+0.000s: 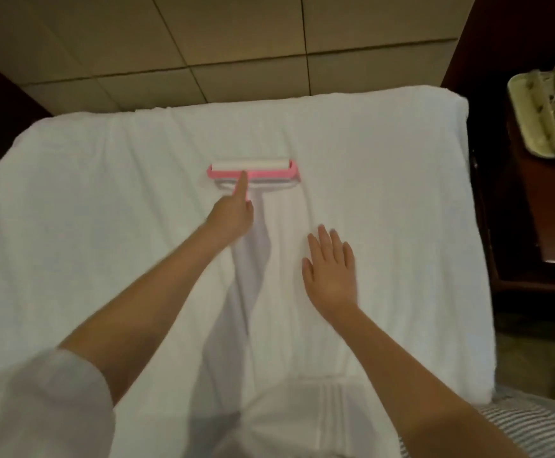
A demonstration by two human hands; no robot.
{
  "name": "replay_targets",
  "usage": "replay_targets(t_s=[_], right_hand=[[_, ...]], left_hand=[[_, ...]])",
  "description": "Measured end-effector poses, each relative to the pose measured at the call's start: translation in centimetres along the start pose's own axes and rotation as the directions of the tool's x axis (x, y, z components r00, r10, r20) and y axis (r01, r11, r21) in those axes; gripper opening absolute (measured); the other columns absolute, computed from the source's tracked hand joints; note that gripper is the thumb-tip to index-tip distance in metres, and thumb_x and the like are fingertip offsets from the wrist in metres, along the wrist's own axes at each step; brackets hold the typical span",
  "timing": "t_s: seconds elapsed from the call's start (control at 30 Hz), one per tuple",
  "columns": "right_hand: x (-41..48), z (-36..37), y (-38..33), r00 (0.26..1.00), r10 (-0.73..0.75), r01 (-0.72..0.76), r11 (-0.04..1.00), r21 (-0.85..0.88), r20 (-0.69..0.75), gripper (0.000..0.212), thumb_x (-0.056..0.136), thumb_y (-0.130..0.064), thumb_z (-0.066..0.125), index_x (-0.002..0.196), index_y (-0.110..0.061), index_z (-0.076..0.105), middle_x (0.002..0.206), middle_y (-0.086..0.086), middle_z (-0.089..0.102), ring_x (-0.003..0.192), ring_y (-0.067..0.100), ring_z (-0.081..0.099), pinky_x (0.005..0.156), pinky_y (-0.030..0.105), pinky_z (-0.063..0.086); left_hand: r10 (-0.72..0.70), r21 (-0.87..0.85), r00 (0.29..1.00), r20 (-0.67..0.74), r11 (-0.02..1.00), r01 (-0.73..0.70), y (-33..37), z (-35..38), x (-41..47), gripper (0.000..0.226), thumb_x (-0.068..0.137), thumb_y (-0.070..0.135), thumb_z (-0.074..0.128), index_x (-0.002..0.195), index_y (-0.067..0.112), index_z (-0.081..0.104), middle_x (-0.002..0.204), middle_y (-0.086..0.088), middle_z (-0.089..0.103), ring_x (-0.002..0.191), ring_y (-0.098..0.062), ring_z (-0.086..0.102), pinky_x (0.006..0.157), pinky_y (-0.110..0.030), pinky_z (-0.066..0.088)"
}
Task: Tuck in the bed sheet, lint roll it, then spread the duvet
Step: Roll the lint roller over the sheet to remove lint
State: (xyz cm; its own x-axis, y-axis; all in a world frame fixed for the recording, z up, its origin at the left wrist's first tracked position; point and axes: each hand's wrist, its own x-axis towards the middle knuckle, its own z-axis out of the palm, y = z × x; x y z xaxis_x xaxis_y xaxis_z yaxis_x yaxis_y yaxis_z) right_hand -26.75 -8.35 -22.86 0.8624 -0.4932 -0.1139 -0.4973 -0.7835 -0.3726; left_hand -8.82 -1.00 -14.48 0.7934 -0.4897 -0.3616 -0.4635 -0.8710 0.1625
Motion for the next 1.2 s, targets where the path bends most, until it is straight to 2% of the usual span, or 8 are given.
replay_targets(t_s=[0.2, 0.37, 0.53, 0.67, 0.87, 0.97, 1.13, 1.2], right_hand=[[-3.4, 2.4, 0.0, 0.989, -0.011, 0.004, 0.999, -0.047, -0.149, 0.050, 0.091, -0.029, 0.031, 0.127, -0.007, 0.058, 0.135, 0.010, 0.054, 0.125, 0.028, 0.051, 0.111, 0.037, 0.016], [-3.4, 2.9, -0.2, 0.986, -0.010, -0.002, 0.997, -0.077, -0.167, 0.050, 0.092, -0.030, 0.031, 0.130, -0.009, 0.056, 0.137, 0.008, 0.052, 0.127, 0.027, 0.049, 0.110, 0.037, 0.017], [-3.7, 2.9, 0.0, 0.990, 0.013, -0.022, 0.998, -0.066, -0.141, 0.049, 0.095, -0.030, 0.028, 0.135, -0.012, 0.050, 0.142, 0.005, 0.047, 0.132, 0.024, 0.042, 0.114, 0.031, 0.006], [-3.7, 3.1, 0.2, 0.988, 0.030, -0.032, 0.999, -0.010, -0.153, 0.048, 0.096, -0.029, 0.027, 0.135, -0.014, 0.050, 0.142, 0.004, 0.047, 0.134, 0.021, 0.039, 0.115, 0.027, 0.004], [-3.9, 3.2, -0.1, 0.965, 0.038, -0.030, 0.999, 0.034, -0.258, 0.046, 0.093, -0.025, 0.032, 0.126, -0.010, 0.060, 0.133, 0.008, 0.056, 0.126, 0.027, 0.050, 0.110, 0.033, 0.020], [-4.6, 3.1, -0.3, 0.966, 0.048, -0.041, 0.999, 0.032, -0.253, 0.046, 0.093, -0.026, 0.031, 0.127, -0.008, 0.058, 0.134, 0.009, 0.055, 0.127, 0.029, 0.049, 0.109, 0.034, 0.019], [-7.4, 3.8, -0.4, 0.970, 0.050, -0.053, 0.999, -0.007, -0.238, 0.047, 0.094, -0.029, 0.031, 0.132, -0.010, 0.054, 0.138, 0.008, 0.051, 0.129, 0.028, 0.046, 0.111, 0.035, 0.017], [-7.7, 3.8, -0.4, 0.976, 0.070, -0.078, 0.996, -0.031, -0.208, 0.048, 0.094, -0.031, 0.031, 0.133, -0.012, 0.052, 0.140, 0.007, 0.050, 0.130, 0.027, 0.045, 0.111, 0.033, 0.013]], left_hand=[[0.028, 0.059, 0.991, 0.128, 0.998, -0.036, -2.8, 3.4, -11.6, 0.066, 0.101, 0.023, 0.032, 0.149, 0.022, -0.012, 0.069, -0.007, 0.049, 0.064, -0.025, 0.051, 0.059, -0.029, 0.033], [0.100, 0.012, 0.995, 0.011, 0.995, -0.100, -2.8, 1.5, -4.4, 0.064, 0.100, 0.021, 0.036, 0.151, 0.019, -0.003, 0.100, -0.031, 0.061, 0.090, -0.040, 0.060, 0.068, -0.034, 0.039], [0.117, -0.067, 0.993, 0.003, 0.991, -0.117, 1.4, -0.6, 3.4, 0.064, 0.100, 0.018, 0.031, 0.151, 0.022, -0.008, 0.079, -0.011, 0.051, 0.059, -0.020, 0.047, 0.049, -0.030, 0.033], [0.096, -0.076, 0.995, 0.012, 0.993, -0.095, -0.1, 1.2, -1.7, 0.067, 0.098, 0.012, 0.035, 0.150, 0.018, -0.008, 0.109, -0.026, 0.058, 0.093, -0.035, 0.059, 0.068, -0.033, 0.037], [0.147, -0.081, 0.975, 0.167, 0.987, -0.135, -5.5, 2.4, -11.7, 0.064, 0.100, 0.026, 0.033, 0.149, 0.030, -0.008, 0.086, -0.015, 0.058, 0.078, -0.030, 0.058, 0.066, -0.030, 0.041], [0.168, -0.045, 0.984, 0.065, 0.985, -0.165, -4.2, 2.0, -8.4, 0.064, 0.100, 0.023, 0.034, 0.151, 0.024, -0.004, 0.105, -0.026, 0.060, 0.095, -0.038, 0.059, 0.074, -0.033, 0.042], [0.171, -0.154, 0.985, -0.013, 0.973, -0.171, -0.6, 1.1, -1.5, 0.063, 0.100, 0.018, 0.033, 0.151, 0.021, -0.004, 0.084, -0.012, 0.057, 0.069, -0.027, 0.055, 0.059, -0.032, 0.042], [0.156, -0.119, 0.988, -0.016, 0.981, -0.156, -0.4, 1.3, -2.8, 0.064, 0.099, 0.014, 0.034, 0.152, 0.019, -0.002, 0.096, -0.016, 0.060, 0.085, -0.031, 0.059, 0.067, -0.033, 0.043]])
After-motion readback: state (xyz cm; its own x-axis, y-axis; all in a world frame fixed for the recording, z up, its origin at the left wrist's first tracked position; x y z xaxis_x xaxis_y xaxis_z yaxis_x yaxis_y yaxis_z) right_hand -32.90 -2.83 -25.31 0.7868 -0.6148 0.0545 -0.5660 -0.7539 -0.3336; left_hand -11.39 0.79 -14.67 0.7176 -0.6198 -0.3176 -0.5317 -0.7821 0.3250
